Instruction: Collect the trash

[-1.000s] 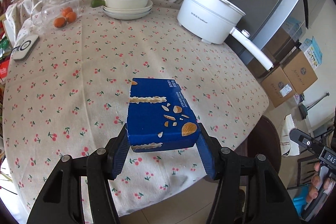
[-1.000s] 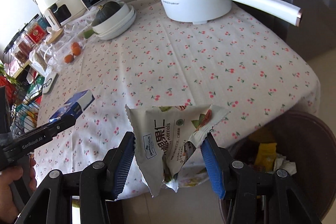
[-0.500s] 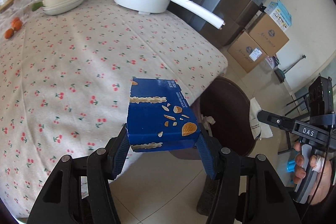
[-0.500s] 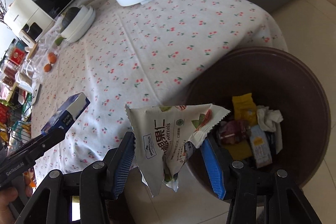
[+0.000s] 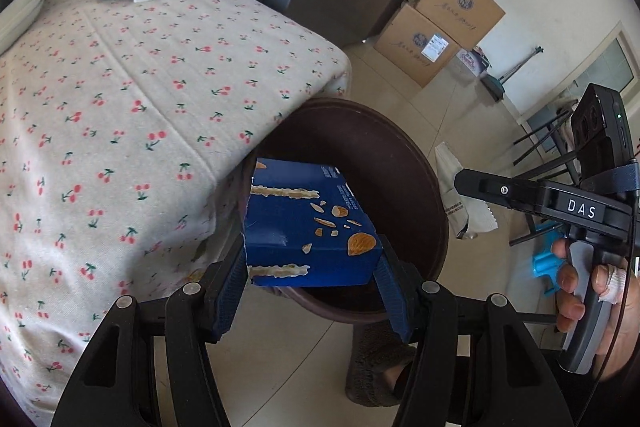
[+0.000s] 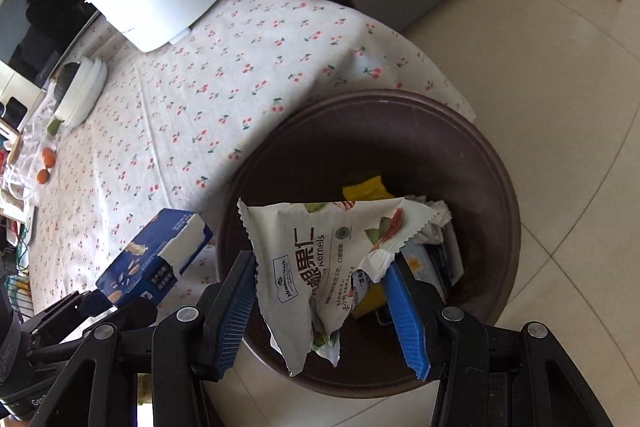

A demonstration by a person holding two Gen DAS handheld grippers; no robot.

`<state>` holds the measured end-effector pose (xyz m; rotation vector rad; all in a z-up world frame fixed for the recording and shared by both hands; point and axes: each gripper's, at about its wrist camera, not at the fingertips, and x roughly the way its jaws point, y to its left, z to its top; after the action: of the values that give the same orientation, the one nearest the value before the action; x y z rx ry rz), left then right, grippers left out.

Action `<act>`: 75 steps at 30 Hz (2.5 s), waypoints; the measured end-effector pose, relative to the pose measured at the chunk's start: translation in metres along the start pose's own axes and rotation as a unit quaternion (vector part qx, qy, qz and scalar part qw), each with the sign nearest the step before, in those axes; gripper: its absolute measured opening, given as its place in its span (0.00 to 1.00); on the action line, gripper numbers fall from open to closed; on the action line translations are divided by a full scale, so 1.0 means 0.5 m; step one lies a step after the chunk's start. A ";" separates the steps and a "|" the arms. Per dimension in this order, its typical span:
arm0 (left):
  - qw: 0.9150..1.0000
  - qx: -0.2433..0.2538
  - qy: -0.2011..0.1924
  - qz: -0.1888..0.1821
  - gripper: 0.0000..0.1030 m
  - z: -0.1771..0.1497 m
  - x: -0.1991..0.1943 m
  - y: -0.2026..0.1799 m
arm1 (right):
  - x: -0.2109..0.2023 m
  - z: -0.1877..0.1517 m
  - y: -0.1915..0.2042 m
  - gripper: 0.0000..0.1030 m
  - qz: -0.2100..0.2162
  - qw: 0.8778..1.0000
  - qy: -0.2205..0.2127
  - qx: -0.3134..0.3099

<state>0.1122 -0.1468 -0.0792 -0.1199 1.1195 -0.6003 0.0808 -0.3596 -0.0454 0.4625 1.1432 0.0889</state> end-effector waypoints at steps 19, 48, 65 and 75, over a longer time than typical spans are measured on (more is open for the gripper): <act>0.996 0.053 -0.005 0.074 1.00 0.004 0.026 -0.041 | -0.019 0.011 -0.063 0.58 -0.032 0.999 0.002 0.011; 0.964 -0.001 -0.176 0.200 1.00 -0.101 -0.307 0.001 | -0.115 -0.089 0.204 0.95 -0.090 0.976 -0.133 -0.150; 0.946 -0.076 -0.197 0.247 1.00 -0.242 -0.383 0.010 | -0.189 -0.250 0.305 0.98 -0.085 0.947 -0.240 -0.196; 0.945 -0.060 -0.208 0.246 1.00 -0.238 -0.402 -0.004 | -0.208 -0.265 0.327 0.98 -0.093 0.936 -0.264 -0.216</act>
<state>-0.0519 -0.0220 0.0305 -0.0627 0.7313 -0.0485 -0.0543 -0.2020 0.0645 -0.0240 0.6042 0.0438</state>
